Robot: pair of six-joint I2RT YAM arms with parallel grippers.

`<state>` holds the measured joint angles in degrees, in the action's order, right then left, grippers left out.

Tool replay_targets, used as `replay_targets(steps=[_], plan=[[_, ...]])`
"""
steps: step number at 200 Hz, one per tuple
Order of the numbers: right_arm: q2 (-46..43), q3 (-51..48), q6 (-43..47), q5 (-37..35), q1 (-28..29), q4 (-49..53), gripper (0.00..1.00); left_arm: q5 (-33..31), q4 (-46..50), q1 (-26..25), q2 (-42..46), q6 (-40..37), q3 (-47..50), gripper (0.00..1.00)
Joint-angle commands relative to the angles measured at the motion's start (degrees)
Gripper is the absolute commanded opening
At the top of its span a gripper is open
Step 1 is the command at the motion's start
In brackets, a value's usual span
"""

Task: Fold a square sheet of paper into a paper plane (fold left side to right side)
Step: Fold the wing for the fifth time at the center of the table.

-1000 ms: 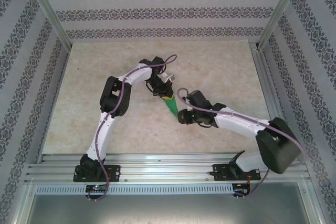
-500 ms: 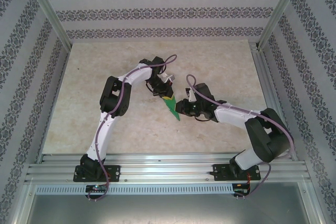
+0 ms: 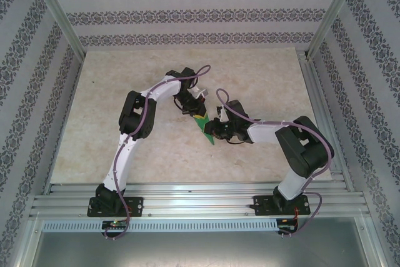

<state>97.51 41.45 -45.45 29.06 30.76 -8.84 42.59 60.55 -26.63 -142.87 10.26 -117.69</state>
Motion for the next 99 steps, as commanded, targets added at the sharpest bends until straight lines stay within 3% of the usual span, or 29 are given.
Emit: replay_targets(steps=[1, 99], plan=[[0.9, -0.3, -0.7, 1.5, 0.7, -3.1, 0.19, -3.3, 0.8, 0.9, -1.4, -1.6, 0.9, 0.0], [2.4, -1.6, 0.2, 1.0, 1.4, -2.5, 0.17, -5.5, 1.0, 0.9, -1.5, -1.6, 0.7, 0.0]])
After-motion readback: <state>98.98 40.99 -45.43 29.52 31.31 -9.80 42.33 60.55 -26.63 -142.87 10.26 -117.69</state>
